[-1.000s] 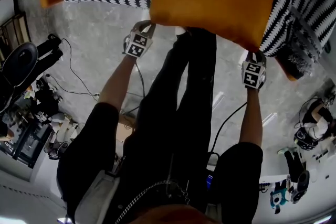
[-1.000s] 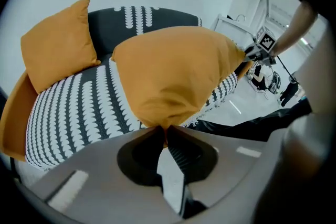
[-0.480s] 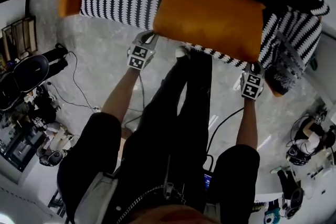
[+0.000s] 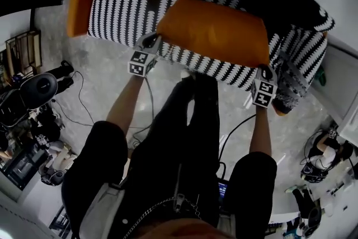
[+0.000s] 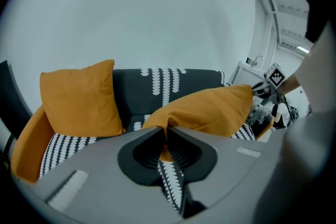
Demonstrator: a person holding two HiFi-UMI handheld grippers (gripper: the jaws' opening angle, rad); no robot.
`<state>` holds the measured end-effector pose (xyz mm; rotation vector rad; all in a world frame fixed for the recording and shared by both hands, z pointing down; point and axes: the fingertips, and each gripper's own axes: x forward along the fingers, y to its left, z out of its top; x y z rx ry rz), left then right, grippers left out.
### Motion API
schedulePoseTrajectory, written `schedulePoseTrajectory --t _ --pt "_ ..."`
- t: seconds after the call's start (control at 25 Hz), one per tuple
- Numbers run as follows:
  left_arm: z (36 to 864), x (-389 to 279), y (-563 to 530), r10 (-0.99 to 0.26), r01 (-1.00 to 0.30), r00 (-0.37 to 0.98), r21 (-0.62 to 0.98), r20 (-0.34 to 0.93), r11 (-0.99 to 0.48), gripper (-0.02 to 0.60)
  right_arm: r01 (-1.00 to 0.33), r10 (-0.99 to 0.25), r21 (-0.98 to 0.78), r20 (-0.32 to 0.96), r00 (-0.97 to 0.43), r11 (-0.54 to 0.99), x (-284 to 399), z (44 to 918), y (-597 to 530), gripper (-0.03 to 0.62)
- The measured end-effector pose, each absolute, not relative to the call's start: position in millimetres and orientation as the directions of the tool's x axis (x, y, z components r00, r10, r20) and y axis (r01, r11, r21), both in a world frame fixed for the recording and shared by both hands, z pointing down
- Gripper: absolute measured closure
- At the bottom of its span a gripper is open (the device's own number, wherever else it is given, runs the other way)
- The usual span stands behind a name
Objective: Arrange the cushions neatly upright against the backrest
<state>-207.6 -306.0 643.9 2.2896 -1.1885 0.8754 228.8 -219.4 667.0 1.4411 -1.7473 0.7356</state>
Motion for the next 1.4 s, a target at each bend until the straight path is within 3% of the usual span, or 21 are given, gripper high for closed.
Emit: schedulePoseTrajectory --t 0.6,1.0,1.4 --pt "613.8 -173.7 -457.8 -0.639 -0.866 0.447 0.124 0.626 -0.484 0.551 -0.998 -0.639 -0.056 0.766 -0.064 0.033 258.6 645.7 -345.9 0.56" --pt "622.8 -139.7 -552.8 -0.581 -0.822 0.475 0.096 0.66 -0.562 0.551 -0.994 -0.632 -0.05 0.775 0.023 -0.097 273.9 652.8 -406.6 0.559" --pt "646.8 -123.6 -616.8 -0.531 -0.805 0.461 0.083 0.711 -0.588 0.551 -0.992 -0.596 -0.027 0.801 0.053 -0.125 289.5 665.1 -466.0 0.556"
